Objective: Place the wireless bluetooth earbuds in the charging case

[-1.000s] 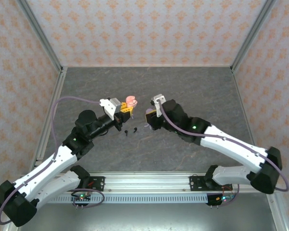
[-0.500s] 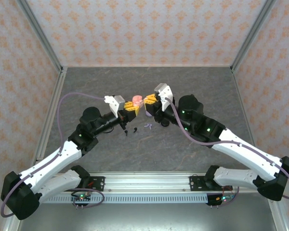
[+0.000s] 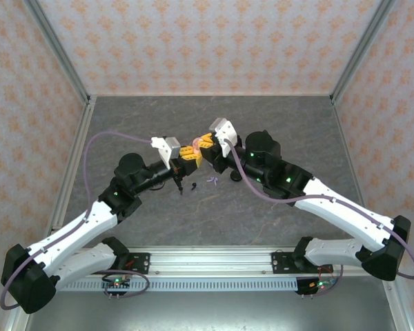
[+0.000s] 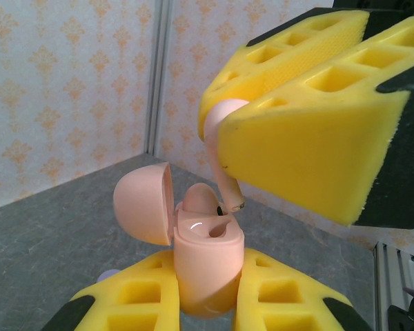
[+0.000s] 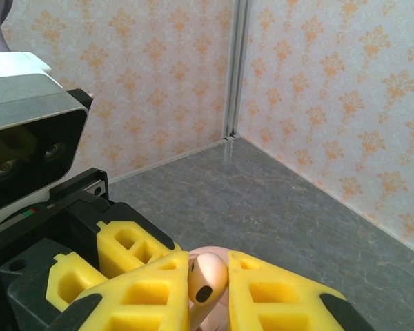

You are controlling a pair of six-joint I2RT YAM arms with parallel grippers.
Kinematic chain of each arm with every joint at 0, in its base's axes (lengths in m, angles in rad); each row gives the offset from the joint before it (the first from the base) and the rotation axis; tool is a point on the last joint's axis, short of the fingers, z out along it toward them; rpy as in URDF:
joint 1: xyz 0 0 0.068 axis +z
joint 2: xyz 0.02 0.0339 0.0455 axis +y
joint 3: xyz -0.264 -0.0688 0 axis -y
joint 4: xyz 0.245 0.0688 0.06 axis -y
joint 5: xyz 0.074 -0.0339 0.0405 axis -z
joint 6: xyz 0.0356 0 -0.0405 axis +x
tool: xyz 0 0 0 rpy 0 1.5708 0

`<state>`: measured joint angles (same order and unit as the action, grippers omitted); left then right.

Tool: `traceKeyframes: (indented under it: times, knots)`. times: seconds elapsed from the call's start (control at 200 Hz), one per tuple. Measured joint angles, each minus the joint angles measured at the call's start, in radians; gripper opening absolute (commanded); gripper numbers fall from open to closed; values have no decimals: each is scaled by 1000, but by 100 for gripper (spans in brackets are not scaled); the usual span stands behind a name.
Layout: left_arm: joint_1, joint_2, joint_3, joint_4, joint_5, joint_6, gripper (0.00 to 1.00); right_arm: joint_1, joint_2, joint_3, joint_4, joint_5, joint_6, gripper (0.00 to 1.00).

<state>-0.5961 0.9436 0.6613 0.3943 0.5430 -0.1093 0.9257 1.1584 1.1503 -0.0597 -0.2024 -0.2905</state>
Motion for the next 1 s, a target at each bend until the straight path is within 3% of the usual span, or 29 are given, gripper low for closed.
traceKeyframes:
  times: [0.766,1.001]
  knots:
    - [-6,0,15,-1,0,-20,0,0,13,0,-3,11,-36,16]
    - [-6,3,16,-1,0,-41,0,-24,10,7,-27,-35,-29,16]
